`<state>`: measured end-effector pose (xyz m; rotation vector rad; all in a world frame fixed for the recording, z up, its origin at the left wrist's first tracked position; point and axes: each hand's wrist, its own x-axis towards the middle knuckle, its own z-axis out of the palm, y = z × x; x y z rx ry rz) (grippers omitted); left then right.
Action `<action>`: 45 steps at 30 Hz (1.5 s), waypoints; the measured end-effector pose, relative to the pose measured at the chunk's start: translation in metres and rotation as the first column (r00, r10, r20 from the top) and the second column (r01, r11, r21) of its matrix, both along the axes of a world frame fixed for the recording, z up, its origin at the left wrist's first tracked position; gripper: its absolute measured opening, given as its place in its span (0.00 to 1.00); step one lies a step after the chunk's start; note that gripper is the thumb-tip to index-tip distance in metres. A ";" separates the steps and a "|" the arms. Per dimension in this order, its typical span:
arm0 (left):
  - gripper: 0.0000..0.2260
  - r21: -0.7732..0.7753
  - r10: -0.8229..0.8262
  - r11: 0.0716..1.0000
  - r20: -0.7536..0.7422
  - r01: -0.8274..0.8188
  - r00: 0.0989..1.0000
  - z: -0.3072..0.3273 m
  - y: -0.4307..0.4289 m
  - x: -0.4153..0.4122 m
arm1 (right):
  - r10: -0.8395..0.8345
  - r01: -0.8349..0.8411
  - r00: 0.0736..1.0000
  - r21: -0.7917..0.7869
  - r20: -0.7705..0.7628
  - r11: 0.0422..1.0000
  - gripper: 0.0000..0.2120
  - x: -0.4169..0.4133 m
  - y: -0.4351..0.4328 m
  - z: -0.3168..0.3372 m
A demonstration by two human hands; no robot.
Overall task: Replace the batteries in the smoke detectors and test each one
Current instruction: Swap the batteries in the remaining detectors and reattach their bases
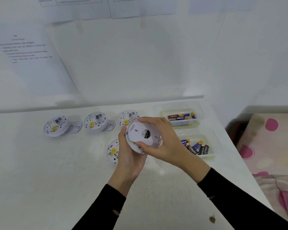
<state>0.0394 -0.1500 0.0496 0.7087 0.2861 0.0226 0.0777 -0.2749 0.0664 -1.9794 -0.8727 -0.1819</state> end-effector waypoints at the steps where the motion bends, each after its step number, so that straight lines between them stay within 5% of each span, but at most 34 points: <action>1: 0.25 0.005 -0.004 1.000 0.003 0.004 1.000 0.000 -0.001 0.001 | 0.016 -0.016 1.000 -0.024 0.005 1.000 0.28 0.001 0.001 0.001; 8: 0.28 -0.054 -0.056 0.997 0.033 0.057 0.998 0.001 0.003 0.001 | -0.014 0.016 1.000 -0.109 0.019 0.994 0.28 0.014 -0.004 -0.004; 12: 0.34 0.018 -0.109 0.994 0.068 0.108 0.992 -0.006 0.007 0.003 | 0.006 0.004 0.980 0.053 -0.197 0.999 0.25 0.014 -0.008 -0.001; 16: 0.32 0.012 -0.027 1.000 0.022 0.026 0.999 -0.015 0.008 0.010 | -0.034 0.182 0.798 0.188 -0.602 0.965 0.18 0.026 -0.017 -0.001; 20: 0.28 0.035 0.018 0.999 0.018 -0.019 1.000 -0.013 0.008 0.013 | 0.073 0.141 0.602 0.196 -0.795 0.970 0.17 0.031 -0.022 -0.006; 25: 0.28 0.117 -0.014 0.993 0.050 0.008 0.999 -0.017 0.008 0.014 | 0.177 0.267 0.454 0.323 -0.873 0.908 0.11 0.031 -0.021 -0.003; 33: 0.21 0.157 0.098 0.982 0.059 -0.107 0.993 -0.023 0.002 0.005 | 0.217 0.555 0.239 0.317 -0.946 0.769 0.03 0.030 -0.007 -0.004; 45: 0.18 0.072 0.242 0.968 -0.022 -0.240 0.970 -0.030 0.003 0.018 | 0.338 0.627 0.253 0.420 -0.906 0.656 0.15 0.021 0.014 -0.005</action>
